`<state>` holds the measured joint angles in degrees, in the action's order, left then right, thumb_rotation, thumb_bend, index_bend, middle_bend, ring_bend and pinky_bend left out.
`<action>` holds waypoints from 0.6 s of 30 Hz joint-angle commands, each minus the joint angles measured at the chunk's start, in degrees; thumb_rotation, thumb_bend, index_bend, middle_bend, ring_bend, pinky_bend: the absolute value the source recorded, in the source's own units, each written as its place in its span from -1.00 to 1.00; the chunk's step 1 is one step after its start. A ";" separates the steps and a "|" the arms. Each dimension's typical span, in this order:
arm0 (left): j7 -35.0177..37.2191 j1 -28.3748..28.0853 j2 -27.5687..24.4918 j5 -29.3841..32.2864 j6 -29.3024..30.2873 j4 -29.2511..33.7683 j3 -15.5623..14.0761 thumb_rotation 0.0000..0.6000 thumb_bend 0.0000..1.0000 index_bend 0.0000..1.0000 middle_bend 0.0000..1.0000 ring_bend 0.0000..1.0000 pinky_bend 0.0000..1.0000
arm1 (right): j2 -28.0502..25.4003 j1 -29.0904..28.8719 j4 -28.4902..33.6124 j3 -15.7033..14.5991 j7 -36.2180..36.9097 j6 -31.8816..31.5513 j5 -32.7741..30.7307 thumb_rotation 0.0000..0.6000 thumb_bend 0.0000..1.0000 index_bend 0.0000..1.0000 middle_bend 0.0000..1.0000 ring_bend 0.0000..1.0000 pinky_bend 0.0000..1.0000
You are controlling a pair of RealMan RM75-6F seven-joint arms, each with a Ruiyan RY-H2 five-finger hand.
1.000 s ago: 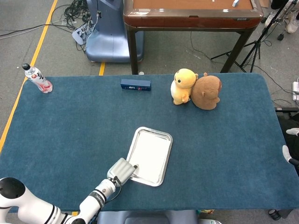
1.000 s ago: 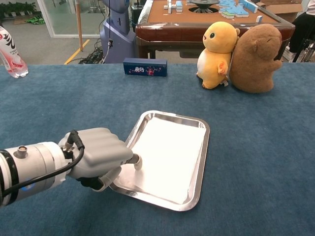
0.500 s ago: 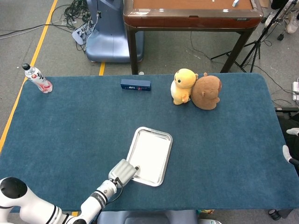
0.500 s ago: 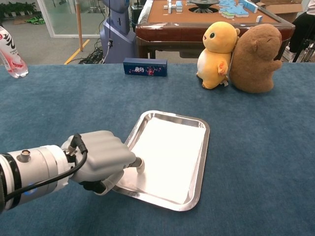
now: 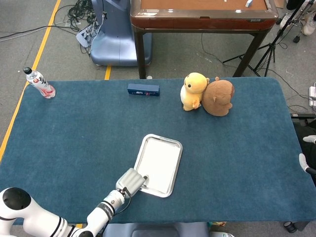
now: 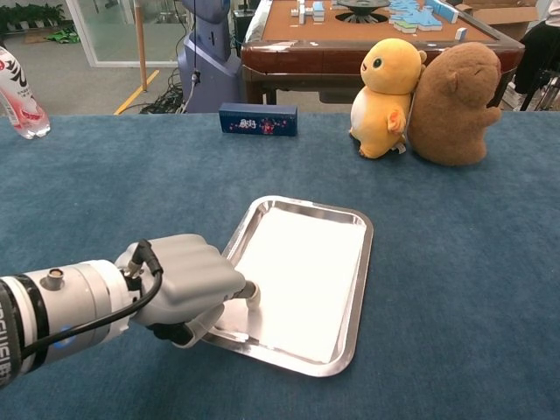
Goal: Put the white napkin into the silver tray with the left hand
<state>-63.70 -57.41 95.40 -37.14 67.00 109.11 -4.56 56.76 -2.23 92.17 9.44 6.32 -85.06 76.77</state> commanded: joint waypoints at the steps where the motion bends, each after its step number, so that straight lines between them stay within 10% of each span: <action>1: 0.02 -0.04 0.03 0.18 0.02 -0.18 0.06 1.00 0.62 -0.56 0.66 0.15 0.37 | 0.01 -0.01 -0.01 0.00 0.00 0.02 -0.01 1.00 -0.21 -0.33 -0.37 -0.68 -0.41; 18: -0.07 0.11 0.00 -0.67 0.68 0.95 -0.52 1.00 0.62 -0.56 0.66 0.15 0.37 | 0.09 -0.04 -0.03 -0.02 -0.24 0.02 0.02 1.00 -0.21 -0.34 -0.37 -0.68 -0.41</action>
<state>-63.77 -57.31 95.39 -37.81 67.68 110.06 -5.08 56.85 -2.27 92.14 9.43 6.08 -85.04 76.79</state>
